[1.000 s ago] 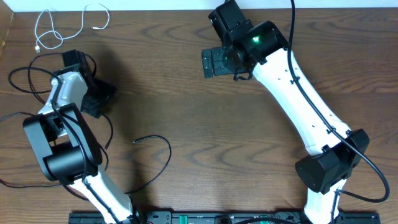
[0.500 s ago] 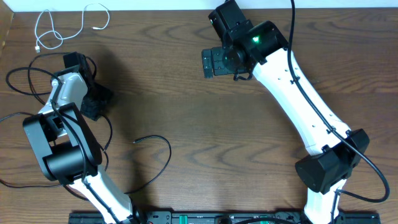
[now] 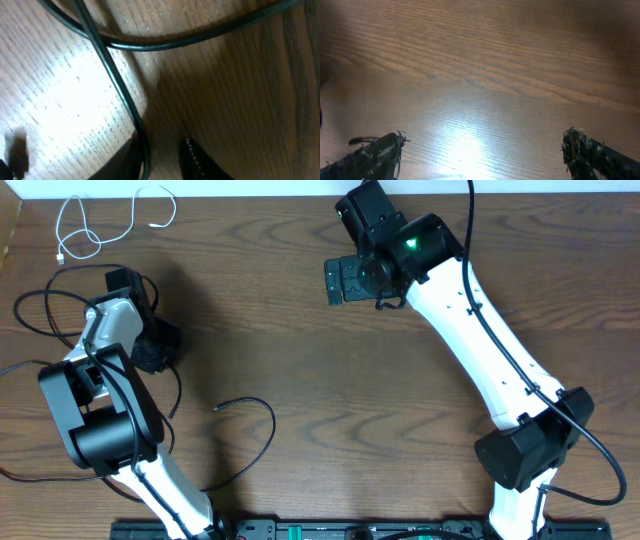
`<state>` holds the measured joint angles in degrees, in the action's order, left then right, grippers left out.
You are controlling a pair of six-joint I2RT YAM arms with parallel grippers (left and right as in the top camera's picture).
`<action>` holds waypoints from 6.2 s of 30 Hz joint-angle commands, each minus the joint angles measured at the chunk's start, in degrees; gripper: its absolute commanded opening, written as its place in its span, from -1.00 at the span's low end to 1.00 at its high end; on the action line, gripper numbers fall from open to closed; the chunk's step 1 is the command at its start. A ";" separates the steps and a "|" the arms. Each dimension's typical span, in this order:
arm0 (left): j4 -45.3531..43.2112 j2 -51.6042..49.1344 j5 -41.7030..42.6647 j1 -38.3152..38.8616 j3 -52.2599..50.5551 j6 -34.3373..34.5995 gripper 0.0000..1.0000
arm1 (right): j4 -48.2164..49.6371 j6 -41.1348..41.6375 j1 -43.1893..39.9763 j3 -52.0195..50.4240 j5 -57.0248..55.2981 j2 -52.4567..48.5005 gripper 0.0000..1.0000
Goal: Untangle cables
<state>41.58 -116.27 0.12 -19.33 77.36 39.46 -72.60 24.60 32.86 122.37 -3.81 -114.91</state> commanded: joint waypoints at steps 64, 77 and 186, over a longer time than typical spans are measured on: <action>-43.28 -17.90 -4.50 -0.35 13.57 -21.90 0.55 | -3.67 0.68 0.68 -0.35 -0.11 -0.52 0.98; -42.51 -17.14 -11.89 -0.35 13.60 -21.53 -0.85 | -3.72 0.66 0.68 -0.35 -0.11 -0.52 0.98; 13.07 38.32 12.94 -0.20 13.62 -21.64 0.93 | -24.39 20.57 4.31 -31.65 -14.08 47.47 0.99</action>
<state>54.63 -77.80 12.40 -19.40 91.00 18.96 -96.66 44.56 36.86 90.94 -17.30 -67.29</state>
